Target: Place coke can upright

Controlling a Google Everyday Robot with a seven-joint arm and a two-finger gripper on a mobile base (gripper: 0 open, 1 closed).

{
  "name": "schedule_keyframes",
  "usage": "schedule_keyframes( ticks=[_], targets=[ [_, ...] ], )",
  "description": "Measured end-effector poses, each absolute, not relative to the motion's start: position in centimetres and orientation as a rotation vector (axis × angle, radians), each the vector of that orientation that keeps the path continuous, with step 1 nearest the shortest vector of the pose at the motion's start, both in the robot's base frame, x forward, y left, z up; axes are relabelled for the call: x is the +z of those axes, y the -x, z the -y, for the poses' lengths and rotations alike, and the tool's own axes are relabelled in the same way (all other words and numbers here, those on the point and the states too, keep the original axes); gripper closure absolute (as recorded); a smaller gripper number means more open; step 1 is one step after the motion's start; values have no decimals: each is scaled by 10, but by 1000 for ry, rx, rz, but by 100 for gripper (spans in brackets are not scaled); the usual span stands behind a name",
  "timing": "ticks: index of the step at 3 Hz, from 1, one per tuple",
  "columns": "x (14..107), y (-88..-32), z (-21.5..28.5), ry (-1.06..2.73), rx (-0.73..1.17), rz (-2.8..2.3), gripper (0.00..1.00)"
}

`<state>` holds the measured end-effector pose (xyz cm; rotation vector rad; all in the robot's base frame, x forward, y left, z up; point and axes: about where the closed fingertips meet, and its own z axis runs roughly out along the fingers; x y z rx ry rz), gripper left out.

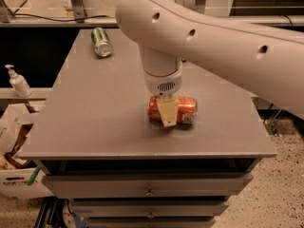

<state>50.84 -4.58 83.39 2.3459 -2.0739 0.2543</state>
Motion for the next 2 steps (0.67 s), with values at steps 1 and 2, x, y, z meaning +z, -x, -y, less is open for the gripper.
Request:
schedule_keyframes(
  ticks=[1, 2],
  targets=[
    [844, -508, 43, -2360, 255, 2095, 62],
    [856, -508, 38, -2390, 261, 2120, 86]
  ],
)
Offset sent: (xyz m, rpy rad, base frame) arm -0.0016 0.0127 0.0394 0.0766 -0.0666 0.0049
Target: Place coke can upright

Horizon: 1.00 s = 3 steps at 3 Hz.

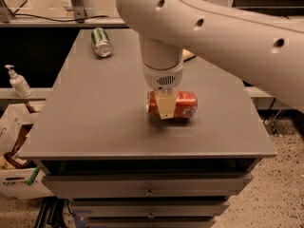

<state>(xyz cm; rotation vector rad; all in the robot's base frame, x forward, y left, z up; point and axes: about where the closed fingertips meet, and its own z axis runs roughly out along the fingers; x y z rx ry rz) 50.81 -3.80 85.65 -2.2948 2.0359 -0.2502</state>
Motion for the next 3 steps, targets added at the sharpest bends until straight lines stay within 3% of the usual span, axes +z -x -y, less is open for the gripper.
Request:
schedule_keyframes(
  ticks=[1, 3],
  targets=[
    [883, -510, 37, 2193, -188, -1972, 100],
    [935, -520, 48, 1866, 53, -1770, 100]
  ],
)
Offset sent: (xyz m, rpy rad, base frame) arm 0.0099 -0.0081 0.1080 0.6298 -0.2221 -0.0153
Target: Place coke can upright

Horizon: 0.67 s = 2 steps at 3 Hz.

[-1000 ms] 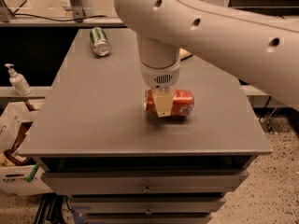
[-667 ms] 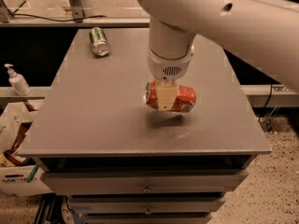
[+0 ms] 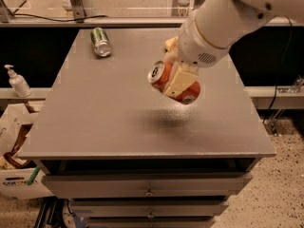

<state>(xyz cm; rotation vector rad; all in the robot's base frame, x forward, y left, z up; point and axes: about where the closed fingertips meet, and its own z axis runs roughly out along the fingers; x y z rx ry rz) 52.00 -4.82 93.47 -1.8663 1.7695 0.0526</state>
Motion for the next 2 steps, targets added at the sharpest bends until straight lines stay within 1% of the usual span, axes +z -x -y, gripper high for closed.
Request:
schedule_keyframes(
  ticks=[2],
  targets=[
    [956, -522, 54, 1615, 308, -1631, 100]
  ],
)
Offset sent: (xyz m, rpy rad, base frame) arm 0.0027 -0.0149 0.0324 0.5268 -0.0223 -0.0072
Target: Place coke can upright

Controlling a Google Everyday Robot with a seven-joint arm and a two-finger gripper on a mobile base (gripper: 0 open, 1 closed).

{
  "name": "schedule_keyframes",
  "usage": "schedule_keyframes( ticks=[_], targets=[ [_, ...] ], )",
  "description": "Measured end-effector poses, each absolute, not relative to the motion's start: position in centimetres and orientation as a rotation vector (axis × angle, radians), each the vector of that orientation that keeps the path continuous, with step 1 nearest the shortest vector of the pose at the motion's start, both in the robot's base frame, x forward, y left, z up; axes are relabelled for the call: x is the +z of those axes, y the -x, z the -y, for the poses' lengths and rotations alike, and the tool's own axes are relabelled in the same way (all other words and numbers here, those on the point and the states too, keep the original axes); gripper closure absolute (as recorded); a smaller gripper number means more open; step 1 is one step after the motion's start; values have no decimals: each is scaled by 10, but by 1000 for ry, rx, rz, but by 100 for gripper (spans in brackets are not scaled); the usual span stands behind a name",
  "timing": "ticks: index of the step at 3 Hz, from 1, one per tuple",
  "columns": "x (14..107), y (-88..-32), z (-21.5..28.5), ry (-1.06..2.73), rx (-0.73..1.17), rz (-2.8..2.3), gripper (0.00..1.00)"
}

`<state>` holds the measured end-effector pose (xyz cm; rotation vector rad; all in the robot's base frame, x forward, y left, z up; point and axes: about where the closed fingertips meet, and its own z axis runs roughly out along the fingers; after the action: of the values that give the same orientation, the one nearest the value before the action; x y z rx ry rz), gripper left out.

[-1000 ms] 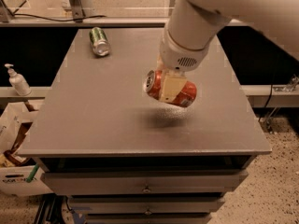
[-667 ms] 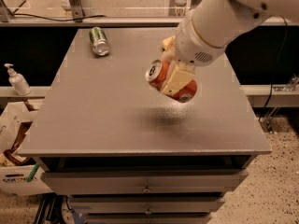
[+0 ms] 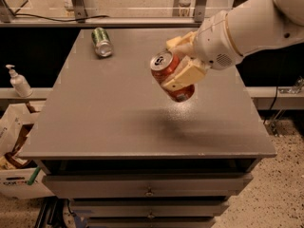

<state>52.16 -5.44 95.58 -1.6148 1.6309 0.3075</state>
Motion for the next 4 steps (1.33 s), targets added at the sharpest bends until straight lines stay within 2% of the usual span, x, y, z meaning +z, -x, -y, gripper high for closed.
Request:
schedule_keyframes(
  ticks=[3, 4],
  targets=[
    [942, -520, 53, 1414, 553, -1537, 99],
    [932, -519, 45, 1391, 596, -1527, 83]
  ],
)
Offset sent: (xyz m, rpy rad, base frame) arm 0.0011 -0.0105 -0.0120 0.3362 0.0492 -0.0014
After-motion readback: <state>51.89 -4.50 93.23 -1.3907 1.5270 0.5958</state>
